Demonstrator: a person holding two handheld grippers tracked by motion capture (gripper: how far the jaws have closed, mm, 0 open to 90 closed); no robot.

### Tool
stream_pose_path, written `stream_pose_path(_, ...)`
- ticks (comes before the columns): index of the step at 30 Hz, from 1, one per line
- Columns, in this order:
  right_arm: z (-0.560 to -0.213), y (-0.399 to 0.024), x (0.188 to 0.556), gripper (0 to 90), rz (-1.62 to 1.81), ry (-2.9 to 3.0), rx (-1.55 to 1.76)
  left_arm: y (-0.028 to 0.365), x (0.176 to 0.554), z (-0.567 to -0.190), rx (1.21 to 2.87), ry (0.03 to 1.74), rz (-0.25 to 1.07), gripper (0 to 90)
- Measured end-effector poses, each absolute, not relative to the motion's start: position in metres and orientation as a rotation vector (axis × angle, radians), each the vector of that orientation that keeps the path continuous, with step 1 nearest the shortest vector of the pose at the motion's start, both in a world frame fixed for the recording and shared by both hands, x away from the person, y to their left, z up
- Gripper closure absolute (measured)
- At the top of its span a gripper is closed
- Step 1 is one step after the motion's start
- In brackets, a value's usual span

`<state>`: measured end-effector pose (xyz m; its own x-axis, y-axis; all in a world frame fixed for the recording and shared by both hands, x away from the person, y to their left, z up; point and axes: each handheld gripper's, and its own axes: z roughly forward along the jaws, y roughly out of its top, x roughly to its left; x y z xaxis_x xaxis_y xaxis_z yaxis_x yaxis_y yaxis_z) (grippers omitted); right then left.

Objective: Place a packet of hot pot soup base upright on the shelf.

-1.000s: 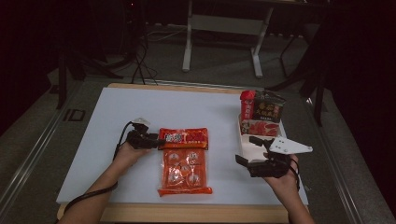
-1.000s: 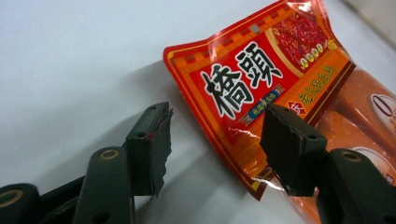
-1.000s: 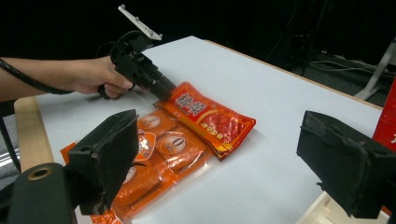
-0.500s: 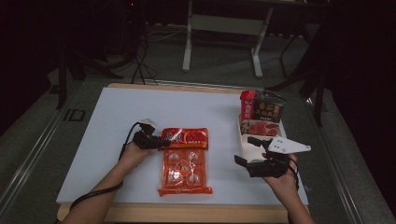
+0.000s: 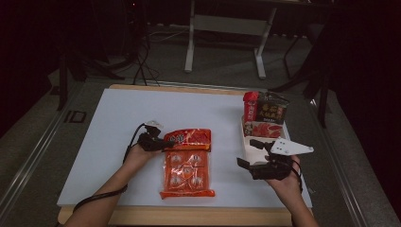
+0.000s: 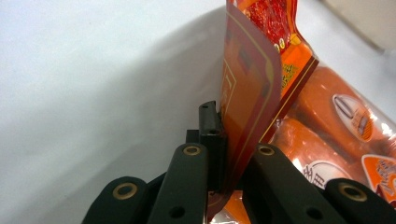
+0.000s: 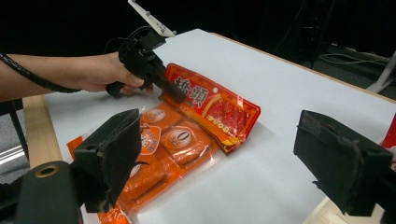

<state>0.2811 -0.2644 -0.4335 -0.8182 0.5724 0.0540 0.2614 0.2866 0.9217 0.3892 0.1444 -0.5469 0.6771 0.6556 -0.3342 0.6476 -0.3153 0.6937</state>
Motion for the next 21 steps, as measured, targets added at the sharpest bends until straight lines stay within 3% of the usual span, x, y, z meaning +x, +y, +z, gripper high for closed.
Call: stream_pose_path(21, -0.425, -0.266, 0.281, 18.8, 1.551, 2.232, 0.780, 0.139, 0.380, -0.499, 2.000, 0.899, 0.065, 89.4)
